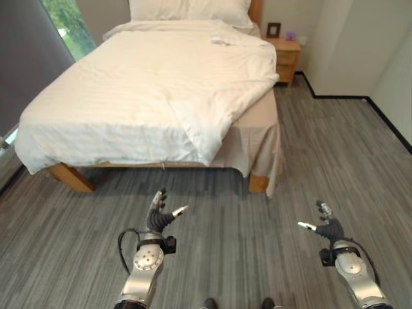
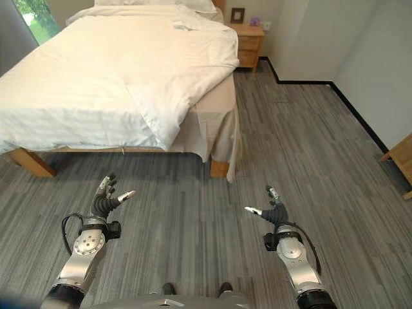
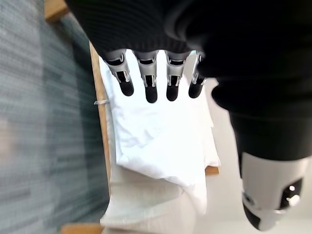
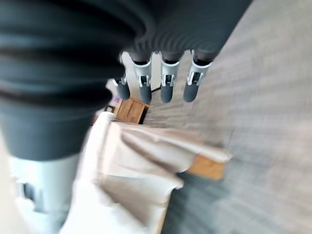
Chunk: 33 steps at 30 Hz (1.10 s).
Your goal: Making the bed.
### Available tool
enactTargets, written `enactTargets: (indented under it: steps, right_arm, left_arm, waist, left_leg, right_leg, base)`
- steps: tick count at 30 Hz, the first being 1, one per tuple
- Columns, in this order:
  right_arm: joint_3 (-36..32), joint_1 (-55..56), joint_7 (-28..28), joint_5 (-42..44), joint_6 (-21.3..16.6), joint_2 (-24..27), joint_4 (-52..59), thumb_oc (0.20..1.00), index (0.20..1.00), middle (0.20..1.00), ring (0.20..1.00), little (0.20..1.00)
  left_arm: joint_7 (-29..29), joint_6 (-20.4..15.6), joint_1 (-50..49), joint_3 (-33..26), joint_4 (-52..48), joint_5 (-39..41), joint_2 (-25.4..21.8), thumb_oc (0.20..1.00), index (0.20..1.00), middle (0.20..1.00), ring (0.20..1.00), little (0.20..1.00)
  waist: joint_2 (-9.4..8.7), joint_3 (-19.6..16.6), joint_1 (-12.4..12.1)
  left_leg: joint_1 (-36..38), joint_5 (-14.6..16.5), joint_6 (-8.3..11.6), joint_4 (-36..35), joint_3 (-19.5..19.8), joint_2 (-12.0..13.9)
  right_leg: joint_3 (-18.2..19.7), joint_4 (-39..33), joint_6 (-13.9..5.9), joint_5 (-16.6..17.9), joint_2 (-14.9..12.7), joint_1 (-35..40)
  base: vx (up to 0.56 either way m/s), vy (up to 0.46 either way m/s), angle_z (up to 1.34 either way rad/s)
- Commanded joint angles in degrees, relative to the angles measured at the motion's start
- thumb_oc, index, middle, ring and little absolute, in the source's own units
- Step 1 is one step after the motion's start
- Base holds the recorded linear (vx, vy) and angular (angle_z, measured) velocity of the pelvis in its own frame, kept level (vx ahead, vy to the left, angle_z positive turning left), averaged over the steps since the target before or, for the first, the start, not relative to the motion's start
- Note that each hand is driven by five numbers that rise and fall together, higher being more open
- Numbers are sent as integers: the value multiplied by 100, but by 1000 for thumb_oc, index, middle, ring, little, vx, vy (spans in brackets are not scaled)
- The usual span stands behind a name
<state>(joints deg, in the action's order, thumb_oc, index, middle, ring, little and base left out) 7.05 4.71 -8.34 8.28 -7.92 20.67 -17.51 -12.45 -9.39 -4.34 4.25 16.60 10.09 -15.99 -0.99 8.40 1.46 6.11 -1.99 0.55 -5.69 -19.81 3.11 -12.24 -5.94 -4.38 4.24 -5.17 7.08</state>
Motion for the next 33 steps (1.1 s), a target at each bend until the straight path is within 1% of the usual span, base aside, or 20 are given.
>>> enactTargets:
  steps: [1, 4, 6, 10, 12, 13, 14, 16, 17, 21, 23, 24, 25, 26, 27, 28, 29, 30, 31, 33]
  right_arm:
    - [-117, -386, 73, 336, -442, -80, 356, 1000, 1000, 1000, 1000, 1000]
    - [-156, -361, 23, 77, -394, 16, 535, 1000, 1000, 1000, 1000, 1000]
    - [-235, -359, -55, -101, -371, 118, 679, 1000, 1000, 1000, 1000, 1000]
    - [-251, -281, -38, -269, -351, 197, 833, 1000, 1000, 1000, 1000, 1000]
    - [-301, -167, -1, -331, -309, 263, 887, 1000, 1000, 1000, 1000, 1000]
    - [-358, -119, -43, -300, -316, 278, 825, 1000, 1000, 1000, 1000, 1000]
    - [-421, -36, -63, -260, -277, 224, 737, 1000, 1000, 1000, 1000, 1000]
    - [-455, 39, -67, -242, -262, 188, 686, 1000, 1000, 1000, 1000, 1000]
    - [-542, 261, -86, -247, -222, 105, 635, 1000, 1000, 1000, 1000, 1000]
    - [-601, 552, -82, -286, -197, 156, 616, 1000, 1000, 1000, 1000, 1000]
    - [-591, 629, -9, -246, -197, 237, 520, 1000, 1000, 1000, 1000, 1000]
    - [-637, 641, 25, -210, -196, 293, 489, 1000, 1000, 1000, 1000, 1000]
    - [-619, 508, -14, -186, -250, 458, 443, 1000, 1000, 1000, 1000, 1000]
    - [-618, 501, -13, -184, -251, 457, 440, 1000, 1000, 1000, 1000, 1000]
    - [-617, 470, -29, -176, -273, 565, 530, 1000, 1000, 1000, 1000, 1000]
    - [-590, 411, -48, -163, -282, 628, 587, 1000, 1000, 1000, 1000, 1000]
    - [-586, 362, -58, -175, -242, 683, 610, 1000, 1000, 1000, 1000, 1000]
    - [-479, 247, -88, -303, -166, 802, 592, 1000, 1000, 1000, 1000, 1000]
    - [-437, 207, -86, -372, -141, 844, 603, 1000, 1000, 1000, 1000, 1000]
    - [-303, 95, -53, -516, -140, 948, 596, 1000, 1000, 1000, 1000, 1000]
  left_arm:
    - [139, -239, 164, 54, -121, 279, -172, 1000, 1000, 1000, 1000, 1000]
    - [193, -178, 161, 188, -74, 251, -206, 1000, 1000, 1000, 1000, 1000]
    - [199, -111, 174, 287, -124, 94, -302, 1000, 1000, 1000, 1000, 1000]
    - [205, -44, 224, 297, -119, -50, -343, 1000, 1000, 1000, 1000, 1000]
    - [273, 12, 246, 319, -143, -117, -332, 1000, 1000, 1000, 1000, 1000]
    - [327, 79, 289, 372, -65, -260, -329, 1000, 1000, 1000, 1000, 1000]
    - [390, 168, 278, 349, -31, -281, -303, 1000, 1000, 1000, 1000, 1000]
    - [417, 189, 259, 326, -35, -356, -297, 1000, 1000, 1000, 1000, 1000]
    - [366, 197, 293, 304, -9, -491, -275, 1000, 1000, 1000, 1000, 1000]
    - [368, 161, 316, 397, -16, -546, -192, 1000, 1000, 1000, 1000, 1000]
    - [378, 107, 263, 480, -57, -581, -137, 1000, 1000, 1000, 1000, 1000]
    - [387, 75, 219, 510, -101, -581, -93, 1000, 1000, 1000, 1000, 1000]
    - [325, 46, 317, 576, -129, -429, -18, 1000, 1000, 1000, 1000, 1000]
    - [325, 45, 323, 573, -127, -429, -21, 1000, 1000, 1000, 1000, 1000]
    - [310, 3, 365, 595, -188, -312, -22, 1000, 1000, 1000, 1000, 1000]
    - [272, -35, 380, 598, -233, -223, -39, 1000, 1000, 1000, 1000, 1000]
    - [254, -58, 379, 602, -281, -169, -39, 1000, 1000, 1000, 1000, 1000]
    - [158, -95, 443, 599, -338, -64, 3, 1000, 1000, 1000, 1000, 1000]
    - [99, -126, 433, 585, -374, -65, 19, 1000, 1000, 1000, 1000, 1000]
    - [-126, -219, 334, 445, -682, -166, 45, 1000, 1000, 1000, 1000, 1000]
  waist:
    - [-249, 33, -89]
    - [-283, 210, -107]
    - [-233, 477, -12]
    - [-167, 624, 70]
    - [-128, 638, 230]
    - [-180, 625, 349]
    - [-216, 603, 495]
    - [-168, 573, 605]
    - [-133, 548, 815]
    - [51, 466, 1114]
    - [280, 439, 1214]
    - [375, 445, 1235]
    - [384, 567, 1202]
    - [358, 551, 1225]
    - [318, 629, 1150]
    - [201, 638, 1103]
    - [108, 680, 1008]
    - [-33, 728, 811]
    - [-23, 726, 725]
    - [119, 657, 462]
  left_leg:
    - [213, 428, 378, 69, 278, 163]
    - [231, 475, 263, 69, 370, 50]
    - [316, 518, 152, 69, 456, -25]
    - [415, 669, 160, 69, 486, 0]
    - [490, 781, 193, 69, 575, -18]
    - [608, 930, 186, 69, 619, -166]
    - [860, 1190, 225, 69, 687, -280]
    - [1025, 1337, 270, 69, 759, -265]
    - [1353, 1565, 319, 69, 940, -348]
    - [1717, 1743, 364, 69, 1207, -295]
    - [1939, 1334, 521, 230, 1212, -146]
    - [1807, 1019, 653, 758, 1188, -43]
    - [1087, -97, 1062, 2425, 1146, 135]
    - [1051, -120, 1059, 2429, 1174, 109]
    - [699, -523, 1191, 3261, 1075, 193]
    - [474, -707, 1254, 3800, 892, 239]
    - [209, -705, 1218, 4217, 689, 364]
    - [-251, -422, 1038, 4364, 331, 474]
    - [-489, -273, 976, 4137, 225, 510]
    - [-810, -104, 725, 2268, 236, 280]
  right_leg:
    - [276, 94, -859, 128, -840, -178]
    - [410, 788, -910, 130, -904, -516]
    - [596, 1908, -1037, 536, -1014, -1045]
    - [559, 2508, -955, 402, -908, -1559]
    - [523, 2168, -806, -100, -463, -1729]
    - [398, 1631, -668, -102, -235, -1803]
    - [8, 933, -622, 141, -130, -2048]
    - [-232, 566, -642, 322, -76, -2116]
    - [-373, 301, -681, 489, -60, -2438]
    - [-261, 241, -624, 549, -25, -2435]
    - [-84, 265, -417, 608, 117, -2212]
    - [-32, 270, -353, 595, 138, -2012]
    - [-46, 238, -107, 455, 116, -1578]
    - [-59, 235, -106, 467, 80, -1597]
    - [-23, 232, 43, 301, 64, -1374]
    - [42, 194, 141, 175, 20, -1195]
    - [146, 168, 204, 37, -13, -992]
    - [353, 98, 203, -149, -107, -686]
    - [435, 94, 158, -260, -105, -520]
    - [750, 94, -71, -505, -120, -209]
  base:
    - [-8, 57, -3]
    - [-21, 77, -1]
    - [-30, 109, 2]
    - [105, 68, 5]
    - [305, 7, 22]
    - [603, -100, 57]
    - [531, -98, 63]
    - [548, -140, 81]
    - [738, -222, 63]
    - [438, -173, 32]
    - [486, -229, 80]
    - [532, -373, 54]
    - [343, -296, 39]
    - [313, -335, 14]
    - [265, -254, 30]
    - [425, -346, -23]
    - [595, -334, -56]
    - [608, -200, -87]
    - [783, 5, -59]
    - [703, 253, -117]
